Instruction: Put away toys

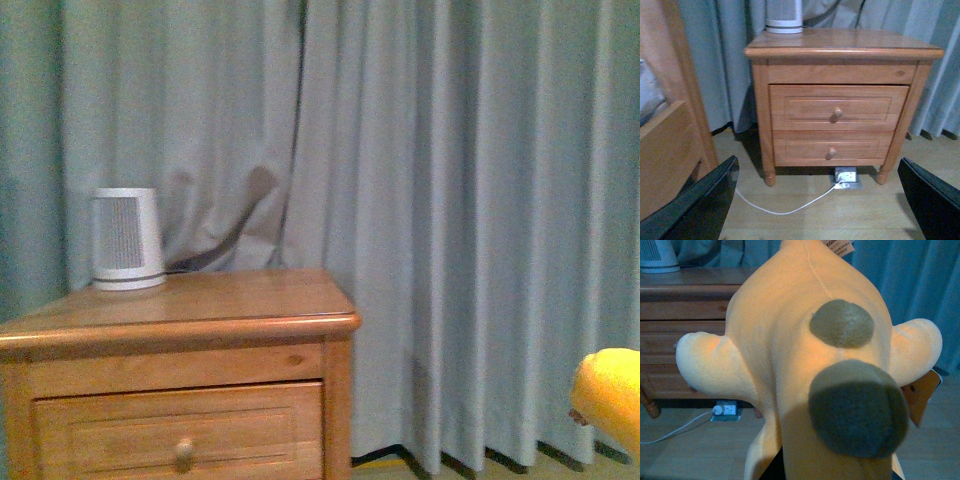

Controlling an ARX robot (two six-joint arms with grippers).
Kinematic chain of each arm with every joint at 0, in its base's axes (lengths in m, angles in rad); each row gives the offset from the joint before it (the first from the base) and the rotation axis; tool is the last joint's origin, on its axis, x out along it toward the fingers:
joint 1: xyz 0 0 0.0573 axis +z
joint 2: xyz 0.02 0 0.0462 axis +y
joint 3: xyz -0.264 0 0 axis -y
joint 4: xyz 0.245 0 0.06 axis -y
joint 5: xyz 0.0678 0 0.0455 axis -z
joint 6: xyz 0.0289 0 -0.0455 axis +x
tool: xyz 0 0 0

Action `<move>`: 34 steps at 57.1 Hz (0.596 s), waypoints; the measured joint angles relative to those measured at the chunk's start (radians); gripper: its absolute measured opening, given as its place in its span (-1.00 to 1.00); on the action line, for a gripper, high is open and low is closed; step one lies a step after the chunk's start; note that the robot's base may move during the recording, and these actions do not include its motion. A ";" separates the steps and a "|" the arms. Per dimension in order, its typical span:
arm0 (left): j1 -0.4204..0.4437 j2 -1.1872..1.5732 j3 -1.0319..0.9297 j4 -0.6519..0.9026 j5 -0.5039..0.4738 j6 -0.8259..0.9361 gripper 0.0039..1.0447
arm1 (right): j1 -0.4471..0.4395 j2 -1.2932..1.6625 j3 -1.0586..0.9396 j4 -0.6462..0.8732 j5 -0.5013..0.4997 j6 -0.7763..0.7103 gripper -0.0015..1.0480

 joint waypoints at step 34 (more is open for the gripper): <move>-0.001 0.000 0.000 0.000 0.002 0.000 0.88 | 0.000 0.000 0.000 0.000 0.011 0.000 -0.87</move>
